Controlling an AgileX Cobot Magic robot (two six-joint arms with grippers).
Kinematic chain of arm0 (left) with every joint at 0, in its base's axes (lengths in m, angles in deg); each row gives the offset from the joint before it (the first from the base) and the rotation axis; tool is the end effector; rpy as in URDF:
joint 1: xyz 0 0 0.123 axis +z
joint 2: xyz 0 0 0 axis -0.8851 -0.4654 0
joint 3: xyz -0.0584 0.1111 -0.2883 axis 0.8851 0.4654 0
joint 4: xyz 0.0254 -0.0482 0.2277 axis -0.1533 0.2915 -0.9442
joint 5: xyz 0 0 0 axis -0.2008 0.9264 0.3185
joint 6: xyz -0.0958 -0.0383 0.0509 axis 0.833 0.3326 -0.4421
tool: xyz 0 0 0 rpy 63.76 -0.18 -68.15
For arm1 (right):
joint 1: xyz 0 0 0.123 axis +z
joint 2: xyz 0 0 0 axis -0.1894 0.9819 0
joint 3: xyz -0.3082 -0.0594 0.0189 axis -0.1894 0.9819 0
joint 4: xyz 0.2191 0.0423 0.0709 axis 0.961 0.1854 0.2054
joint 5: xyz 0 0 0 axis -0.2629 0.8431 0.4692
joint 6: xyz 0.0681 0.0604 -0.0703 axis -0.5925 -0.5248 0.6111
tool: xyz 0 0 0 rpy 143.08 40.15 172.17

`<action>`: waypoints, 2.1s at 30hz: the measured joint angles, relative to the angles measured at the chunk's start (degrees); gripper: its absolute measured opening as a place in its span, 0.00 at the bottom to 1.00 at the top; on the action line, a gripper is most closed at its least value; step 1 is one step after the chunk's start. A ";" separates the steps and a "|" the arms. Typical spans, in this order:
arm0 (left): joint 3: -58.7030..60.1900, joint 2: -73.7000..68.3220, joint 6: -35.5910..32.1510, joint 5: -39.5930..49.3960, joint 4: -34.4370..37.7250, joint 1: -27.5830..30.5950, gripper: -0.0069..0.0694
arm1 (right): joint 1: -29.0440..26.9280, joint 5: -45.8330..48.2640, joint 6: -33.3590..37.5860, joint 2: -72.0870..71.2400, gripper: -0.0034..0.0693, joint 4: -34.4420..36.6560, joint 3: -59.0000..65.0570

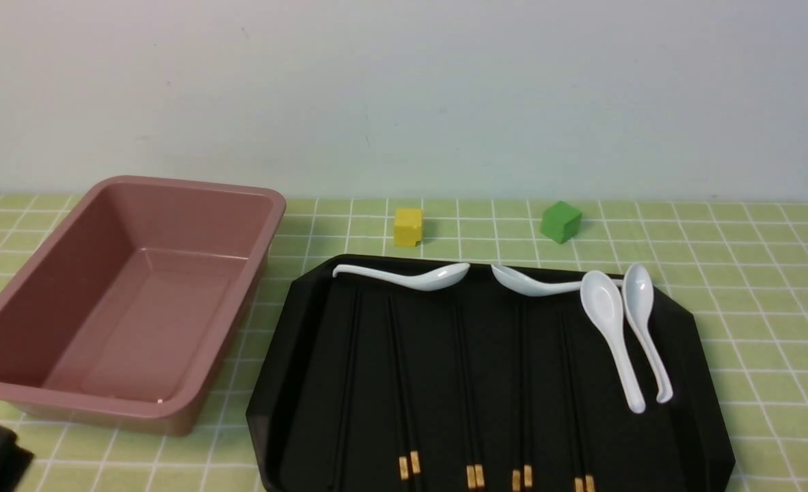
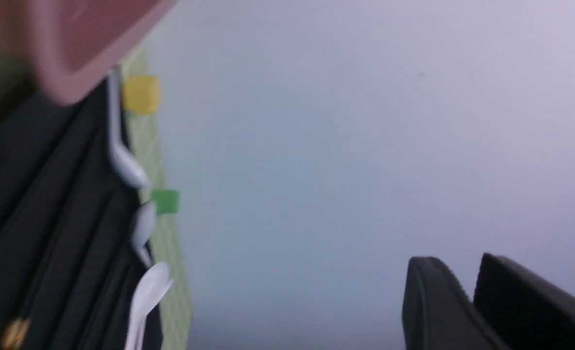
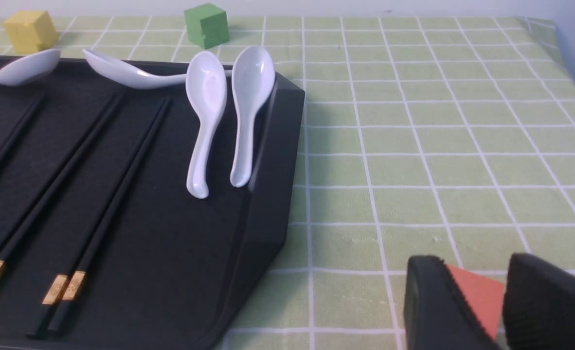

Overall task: On green tablecloth take chopsticks from black tray and put them in box.
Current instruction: 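Reach over to the black tray and grasp a pair of chopsticks with the left gripper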

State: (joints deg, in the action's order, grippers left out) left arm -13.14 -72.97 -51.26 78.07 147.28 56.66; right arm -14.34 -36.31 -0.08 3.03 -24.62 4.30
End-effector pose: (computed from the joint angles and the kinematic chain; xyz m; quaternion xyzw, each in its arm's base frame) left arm 0.0219 -0.0228 0.2408 -0.3882 0.5336 -0.5922 0.4626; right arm 0.0284 0.0013 0.1679 0.0369 0.7996 0.0075 0.5993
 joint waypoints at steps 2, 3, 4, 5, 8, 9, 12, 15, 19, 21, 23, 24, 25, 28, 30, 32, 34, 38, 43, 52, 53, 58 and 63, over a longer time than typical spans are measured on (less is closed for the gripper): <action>-4.04 -2.32 -4.62 2.10 0.12 0.00 0.19 | 0.00 0.00 0.00 0.00 0.38 0.00 0.00; -6.23 -5.03 -6.93 4.93 -0.41 0.00 0.14 | 0.00 0.00 0.00 0.00 0.38 0.00 0.00; -8.33 -8.63 -8.56 9.09 -1.85 0.00 0.11 | 0.00 0.00 0.00 0.00 0.38 0.00 0.00; -9.94 -11.18 -9.87 13.22 -3.68 0.00 0.08 | 0.00 0.00 0.00 0.00 0.38 0.00 0.00; -16.32 -28.11 -11.40 32.05 -15.08 0.00 0.07 | 0.00 0.00 0.00 0.00 0.38 0.00 0.00; -17.61 -32.82 -11.40 35.38 -18.78 0.00 0.07 | 0.00 0.00 0.00 0.00 0.38 0.00 0.00; -24.59 -48.87 -12.32 47.48 -30.16 0.00 0.07 | 0.00 0.00 0.00 0.00 0.38 0.00 0.00; -31.23 -63.05 -12.95 49.34 -35.07 -0.06 0.07 | 0.00 0.00 0.00 0.00 0.38 0.00 0.00; -38.51 -74.28 -12.11 47.88 -37.16 -4.44 0.07 | 0.00 0.00 0.00 0.00 0.38 0.00 0.00; -42.72 -79.31 -10.25 47.23 -39.52 -8.46 0.07 | 0.00 0.00 0.00 0.00 0.38 0.00 0.00; -47.30 -85.19 -6.26 46.43 -43.68 -13.34 0.08 | 0.00 0.00 0.00 0.00 0.38 0.00 0.00; -49.67 -87.74 -4.01 46.21 -45.93 -15.25 0.08 | 0.00 0.02 0.00 0.00 0.38 0.00 0.00; -52.00 -89.69 -2.11 46.08 -47.77 -16.61 0.10 | 0.00 0.02 0.00 0.00 0.38 0.00 0.00; -57.28 -95.28 3.84 45.71 -54.28 -20.12 0.16 | 0.00 0.02 0.00 0.00 0.38 0.00 0.00; -61.31 -98.49 7.21 45.77 -58.20 -21.94 0.22 | 0.00 0.02 0.00 0.00 0.38 0.00 0.00; -65.26 -102.11 9.45 46.14 -62.46 -24.00 0.31 | 0.00 0.02 0.00 0.00 0.38 0.00 0.00; -67.91 -104.54 10.02 46.14 -64.72 -25.24 0.38 | 0.00 0.02 0.00 0.00 0.38 0.00 0.00; -71.38 -108.34 10.09 45.48 -66.41 -26.52 0.49 | 0.00 0.02 0.00 0.00 0.38 0.00 0.00; -73.87 -112.93 10.09 42.50 -69.69 -26.76 0.53 | 0.00 0.02 0.00 0.00 0.38 0.00 0.00; -73.98 -116.13 10.27 38.96 -74.26 -26.76 0.51 | 0.00 0.02 0.00 0.00 0.38 0.00 0.00; -73.98 -116.68 10.27 38.70 -74.26 -26.76 0.51 | 0.00 0.02 0.00 0.00 0.38 0.00 0.00; -74.54 -117.83 10.31 38.04 -74.28 -26.76 0.50 | 0.00 0.02 0.00 0.00 0.38 0.00 0.00; -74.92 -118.14 10.31 38.28 -73.64 -26.83 0.32 | 0.00 0.02 0.00 0.00 0.38 0.00 0.00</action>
State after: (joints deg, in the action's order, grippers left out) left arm -88.06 -191.11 -40.95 116.35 73.65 29.82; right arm -14.34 -36.29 -0.08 3.03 -24.62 4.30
